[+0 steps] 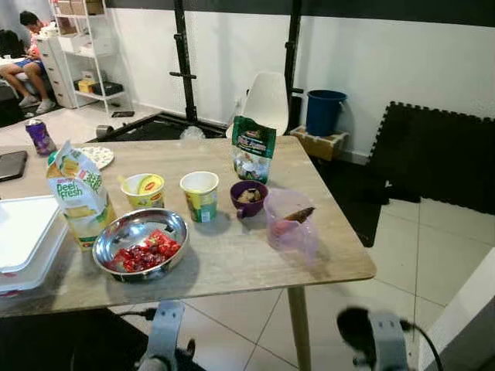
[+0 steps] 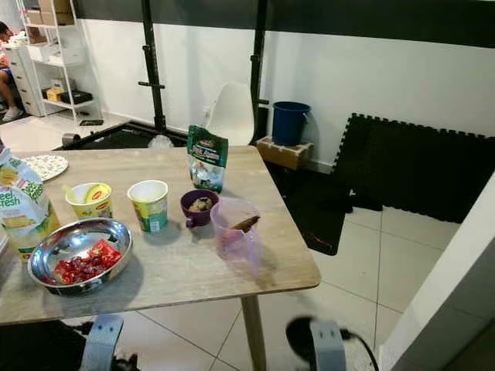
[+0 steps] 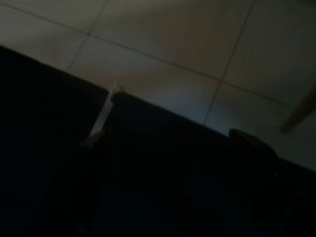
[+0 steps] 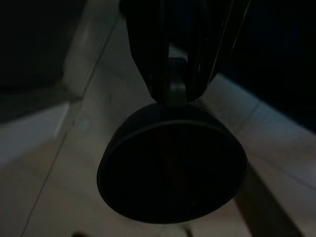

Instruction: Restocking fridge

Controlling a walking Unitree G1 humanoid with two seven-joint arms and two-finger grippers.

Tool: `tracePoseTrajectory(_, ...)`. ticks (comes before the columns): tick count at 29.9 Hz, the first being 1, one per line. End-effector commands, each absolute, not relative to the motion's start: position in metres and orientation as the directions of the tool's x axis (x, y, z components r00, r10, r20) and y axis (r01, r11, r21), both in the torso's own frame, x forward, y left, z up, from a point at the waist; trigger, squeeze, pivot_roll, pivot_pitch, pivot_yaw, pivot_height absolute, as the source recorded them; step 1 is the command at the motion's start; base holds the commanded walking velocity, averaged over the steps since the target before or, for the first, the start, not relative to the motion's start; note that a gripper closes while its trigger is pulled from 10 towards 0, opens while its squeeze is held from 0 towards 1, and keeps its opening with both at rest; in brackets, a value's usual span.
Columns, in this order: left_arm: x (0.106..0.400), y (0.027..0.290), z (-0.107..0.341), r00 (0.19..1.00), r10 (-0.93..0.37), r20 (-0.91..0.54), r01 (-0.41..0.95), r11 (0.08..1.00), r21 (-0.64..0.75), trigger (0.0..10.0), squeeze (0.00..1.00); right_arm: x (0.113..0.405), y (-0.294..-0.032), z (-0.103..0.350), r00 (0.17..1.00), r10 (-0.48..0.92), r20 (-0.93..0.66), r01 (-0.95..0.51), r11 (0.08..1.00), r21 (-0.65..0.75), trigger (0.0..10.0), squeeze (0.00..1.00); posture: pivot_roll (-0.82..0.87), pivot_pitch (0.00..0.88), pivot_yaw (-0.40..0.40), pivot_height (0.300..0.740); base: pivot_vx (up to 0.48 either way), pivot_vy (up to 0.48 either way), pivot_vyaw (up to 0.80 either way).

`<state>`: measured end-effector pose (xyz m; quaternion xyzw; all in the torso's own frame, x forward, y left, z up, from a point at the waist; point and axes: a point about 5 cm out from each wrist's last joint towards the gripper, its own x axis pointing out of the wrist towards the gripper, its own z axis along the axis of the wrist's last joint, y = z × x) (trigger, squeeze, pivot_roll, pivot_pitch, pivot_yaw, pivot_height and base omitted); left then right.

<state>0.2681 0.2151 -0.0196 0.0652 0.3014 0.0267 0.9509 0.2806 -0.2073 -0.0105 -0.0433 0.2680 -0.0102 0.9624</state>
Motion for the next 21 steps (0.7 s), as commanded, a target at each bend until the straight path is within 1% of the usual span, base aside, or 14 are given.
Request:
tracePoseTrajectory(1, 0.268, 0.217, -0.019, 0.817, 0.093, -0.570, -0.016, 0.990, 0.138, 10.0, 0.00, 0.273, -0.210, -0.017, 0.839, -0.056, -0.542, 0.013, 0.997, -0.082, 10.0, 0.00, -0.02, 0.077, -0.013, 0.740, 0.000, 0.000, 0.00)
tracePoseTrajectory(2, 0.268, 0.217, -0.019, 0.817, 0.093, -0.570, -0.016, 0.990, 0.138, 10.0, 0.00, 0.273, -0.210, -0.017, 0.839, -0.056, -0.542, 0.013, 0.997, -0.082, 10.0, 0.00, -0.02, 0.077, -0.013, 0.740, 0.000, 0.000, 0.00)
tracePoseTrajectory(4, 0.257, 0.218, -0.028, 0.797, 0.099, -0.596, -0.018, 0.990, 0.140, 10.0, 0.00, 0.267, -0.209, -0.022, 0.830, -0.055, -0.555, 0.011, 0.996, -0.083, 10.0, 0.00, -0.02, 0.084, -0.013, 0.740, 0.000, 0.000, 0.00)
tracePoseTrajectory(5, 0.246, 0.219, -0.036, 0.780, 0.102, -0.617, -0.018, 0.990, 0.141, 10.0, 0.00, 0.260, -0.210, -0.028, 0.819, -0.056, -0.571, 0.010, 0.996, -0.083, 10.0, 0.00, -0.02, 0.088, -0.013, 0.740, 0.000, 0.000, 0.00)
tracePoseTrajectory(6, 0.246, 0.219, -0.036, 0.780, 0.102, -0.617, -0.018, 0.990, 0.141, 10.0, 0.00, 0.260, -0.210, -0.028, 0.819, -0.056, -0.571, 0.010, 0.996, -0.083, 10.0, 0.00, -0.02, 0.088, -0.013, 0.740, 0.000, 0.000, 0.00)
tracePoseTrajectory(7, 0.231, 0.219, -0.046, 0.755, 0.104, -0.647, -0.016, 0.990, 0.141, 10.0, 0.00, 0.249, -0.210, -0.036, 0.801, -0.058, -0.595, 0.009, 0.996, -0.084, 10.0, 0.00, -0.02, 0.091, -0.013, 0.740, 0.000, 0.000, 0.00)
tracePoseTrajectory(8, 0.226, 0.219, -0.050, 0.745, 0.105, -0.659, -0.015, 0.990, 0.140, 10.0, 0.00, 0.244, -0.211, -0.039, 0.794, -0.059, -0.605, 0.009, 0.996, -0.085, 10.0, 0.00, -0.02, 0.091, -0.013, 0.740, 0.000, 0.000, 0.00)
tracePoseTrajectory(13, 0.212, 0.219, -0.058, 0.720, 0.104, -0.686, -0.009, 0.990, 0.140, 10.0, 0.00, 0.231, -0.213, -0.048, 0.770, -0.061, -0.635, 0.002, 0.996, -0.094, 10.0, 0.00, -0.02, 0.096, -0.013, 0.740, 0.000, 0.000, 0.00)
tracePoseTrajectory(21, 0.213, 0.216, -0.058, 0.719, 0.101, -0.688, -0.007, 0.990, 0.138, 10.0, 0.00, 0.228, -0.214, -0.050, 0.764, -0.063, -0.642, 0.000, 0.995, -0.098, 10.0, 0.00, -0.02, 0.092, -0.012, 0.740, 0.000, 0.000, 0.00)
